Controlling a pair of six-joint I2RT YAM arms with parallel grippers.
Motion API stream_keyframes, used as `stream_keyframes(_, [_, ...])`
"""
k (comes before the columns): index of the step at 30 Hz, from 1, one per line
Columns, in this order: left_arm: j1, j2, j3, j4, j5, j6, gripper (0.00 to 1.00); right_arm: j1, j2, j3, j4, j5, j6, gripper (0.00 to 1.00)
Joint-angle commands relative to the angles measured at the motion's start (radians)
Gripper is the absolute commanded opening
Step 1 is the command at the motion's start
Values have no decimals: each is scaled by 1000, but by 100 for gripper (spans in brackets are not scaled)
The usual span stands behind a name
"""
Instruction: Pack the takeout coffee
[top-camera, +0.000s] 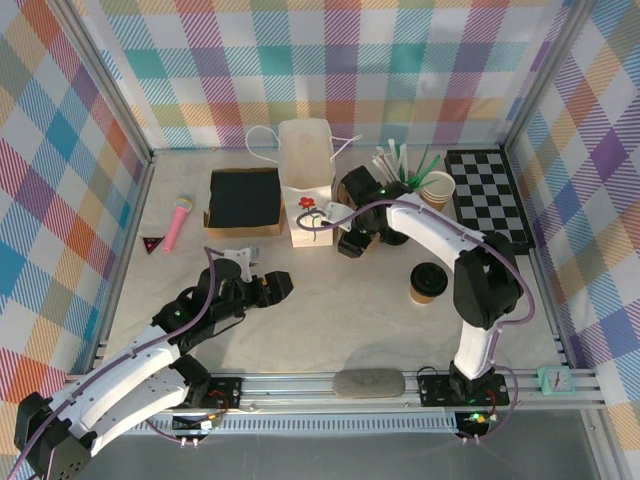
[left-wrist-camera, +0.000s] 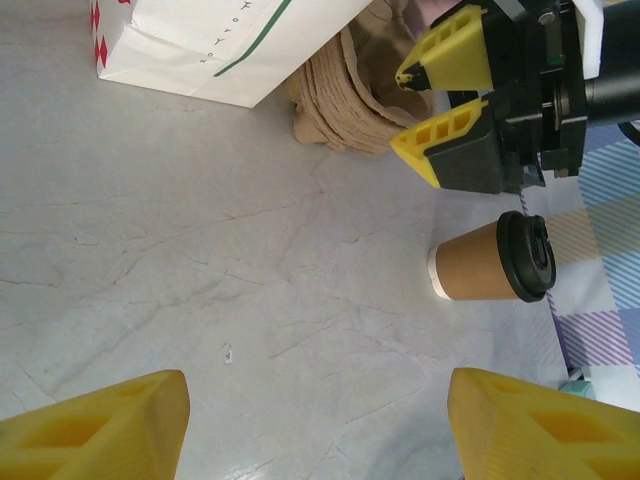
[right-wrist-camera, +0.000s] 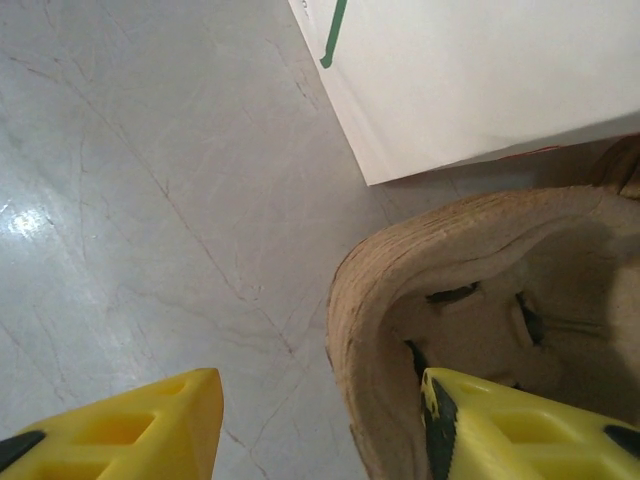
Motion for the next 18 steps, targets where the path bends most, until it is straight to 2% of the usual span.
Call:
stream_keyframes(1, [9, -14, -9, -15, -17, -2, 69, 4, 26, 31, -17, 27, -32, 54])
stream_keyframes(8, [10, -11, -5, -19, -19, 4, 69, 4, 51, 43, -10, 44, -39, 52])
stream_keyframes(18, [10, -23, -2, -34, -30, 5, 68, 3, 83, 73, -18, 52, -37, 35])
